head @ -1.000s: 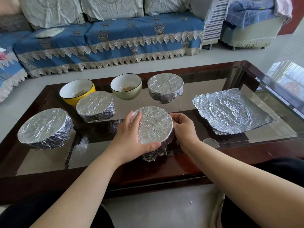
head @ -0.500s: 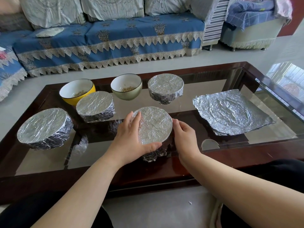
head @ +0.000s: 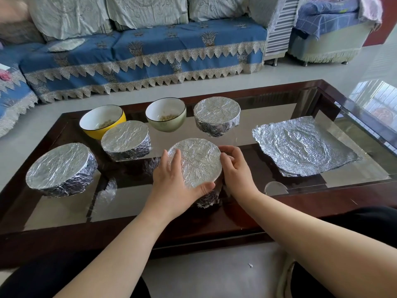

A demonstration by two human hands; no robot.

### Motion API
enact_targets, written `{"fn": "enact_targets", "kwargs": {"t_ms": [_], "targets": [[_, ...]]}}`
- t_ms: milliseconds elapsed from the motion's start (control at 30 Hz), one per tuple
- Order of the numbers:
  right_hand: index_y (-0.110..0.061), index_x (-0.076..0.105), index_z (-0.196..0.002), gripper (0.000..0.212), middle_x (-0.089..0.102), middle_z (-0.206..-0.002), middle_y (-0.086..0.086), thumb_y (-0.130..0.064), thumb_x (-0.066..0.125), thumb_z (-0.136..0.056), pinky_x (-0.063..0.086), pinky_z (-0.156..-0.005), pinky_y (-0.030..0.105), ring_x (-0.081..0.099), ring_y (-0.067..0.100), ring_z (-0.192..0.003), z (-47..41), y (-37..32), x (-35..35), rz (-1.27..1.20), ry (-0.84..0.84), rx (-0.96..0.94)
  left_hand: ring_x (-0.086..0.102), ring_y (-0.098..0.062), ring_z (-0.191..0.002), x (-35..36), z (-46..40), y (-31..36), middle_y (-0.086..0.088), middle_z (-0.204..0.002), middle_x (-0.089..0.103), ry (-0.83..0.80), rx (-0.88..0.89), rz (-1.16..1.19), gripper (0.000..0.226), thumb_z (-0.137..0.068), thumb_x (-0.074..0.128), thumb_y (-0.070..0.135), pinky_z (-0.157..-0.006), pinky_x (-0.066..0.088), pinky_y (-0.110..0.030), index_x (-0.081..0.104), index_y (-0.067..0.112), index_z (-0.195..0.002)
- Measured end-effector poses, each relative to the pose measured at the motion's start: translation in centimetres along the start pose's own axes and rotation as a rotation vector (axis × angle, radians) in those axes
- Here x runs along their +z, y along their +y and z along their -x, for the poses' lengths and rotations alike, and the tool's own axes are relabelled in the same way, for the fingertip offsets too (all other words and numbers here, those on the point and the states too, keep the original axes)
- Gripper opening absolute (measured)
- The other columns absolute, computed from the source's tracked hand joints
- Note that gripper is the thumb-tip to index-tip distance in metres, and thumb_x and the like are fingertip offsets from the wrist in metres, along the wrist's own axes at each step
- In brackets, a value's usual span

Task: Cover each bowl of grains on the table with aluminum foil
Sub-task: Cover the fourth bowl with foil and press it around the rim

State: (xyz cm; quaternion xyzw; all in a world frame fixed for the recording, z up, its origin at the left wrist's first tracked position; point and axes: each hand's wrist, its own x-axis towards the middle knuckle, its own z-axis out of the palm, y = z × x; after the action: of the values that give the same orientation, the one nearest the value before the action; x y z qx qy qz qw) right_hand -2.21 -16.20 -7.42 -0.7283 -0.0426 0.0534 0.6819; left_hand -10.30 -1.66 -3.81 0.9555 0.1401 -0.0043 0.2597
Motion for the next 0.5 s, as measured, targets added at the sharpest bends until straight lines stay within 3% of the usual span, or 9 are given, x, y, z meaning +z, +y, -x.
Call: {"fn": "enact_targets", "kwargs": {"t_ms": [200, 300, 333, 433, 500], "targets": [[-0.025, 0.061, -0.103, 0.014, 0.069, -0.092, 0.001, -0.03, 0.049, -0.099, 0.052, -0.079, 0.043, 0.062, 0.014, -0.08, -0.7, -0.3, -0.3, 0.02, -0.048, -0.012, 0.017, -0.025, -0.144, -2.5, -0.1, -0.7, -0.001, -0.152, 0.015, -0.04, -0.003, -0.059, 0.128, -0.055, 0.055, 0.084, -0.117, 0.021, -0.038, 0.006, 0.024, -0.157], [-0.027, 0.065, -0.11, 0.026, 0.068, -0.091, -0.005, -0.04, 0.044, -0.102, 0.051, -0.06, 0.024, 0.062, 0.008, -0.072, 0.4, -0.1, 0.2, -0.083, -0.068, -0.015, 0.017, -0.024, -0.141, -2.7, 0.0, -0.6, 0.0, -0.145, 0.02, -0.017, 0.025, -0.138, 0.123, -0.061, 0.06, 0.083, -0.116, 0.022, -0.038, 0.006, 0.026, -0.156], [-0.03, 0.065, -0.11, 0.026, 0.069, -0.093, -0.009, -0.038, 0.041, -0.104, 0.051, -0.061, 0.019, 0.064, 0.006, -0.074, 0.8, 0.1, 0.4, -0.141, -0.079, -0.006, 0.019, -0.023, -0.141, -2.7, 0.0, -0.7, 0.001, -0.143, 0.021, -0.014, 0.031, -0.132, 0.125, -0.059, 0.059, 0.084, -0.116, 0.023, -0.037, 0.006, 0.025, -0.156], [-0.035, 0.06, -0.119, 0.028, 0.067, -0.117, -0.014, -0.03, 0.035, -0.106, 0.047, -0.096, 0.019, 0.06, -0.002, -0.111, 1.7, 0.6, 0.9, -0.2, -0.073, 0.0, 0.025, -0.018, -0.139, -2.5, -0.2, -0.9, 0.002, -0.142, 0.02, -0.011, 0.036, -0.064, 0.128, -0.054, 0.059, 0.084, -0.113, 0.027, -0.033, 0.009, 0.025, -0.155], [-0.029, 0.053, -0.131, 0.032, 0.062, -0.131, -0.009, -0.031, 0.034, -0.106, 0.041, -0.105, 0.025, 0.054, 0.0, -0.122, 1.9, 1.0, 0.9, -0.245, -0.079, 0.005, 0.028, -0.016, -0.139, -2.4, -0.2, -1.0, 0.003, -0.142, 0.018, -0.011, 0.037, -0.033, 0.128, -0.054, 0.061, 0.083, -0.112, 0.029, -0.032, 0.009, 0.024, -0.156]]}}
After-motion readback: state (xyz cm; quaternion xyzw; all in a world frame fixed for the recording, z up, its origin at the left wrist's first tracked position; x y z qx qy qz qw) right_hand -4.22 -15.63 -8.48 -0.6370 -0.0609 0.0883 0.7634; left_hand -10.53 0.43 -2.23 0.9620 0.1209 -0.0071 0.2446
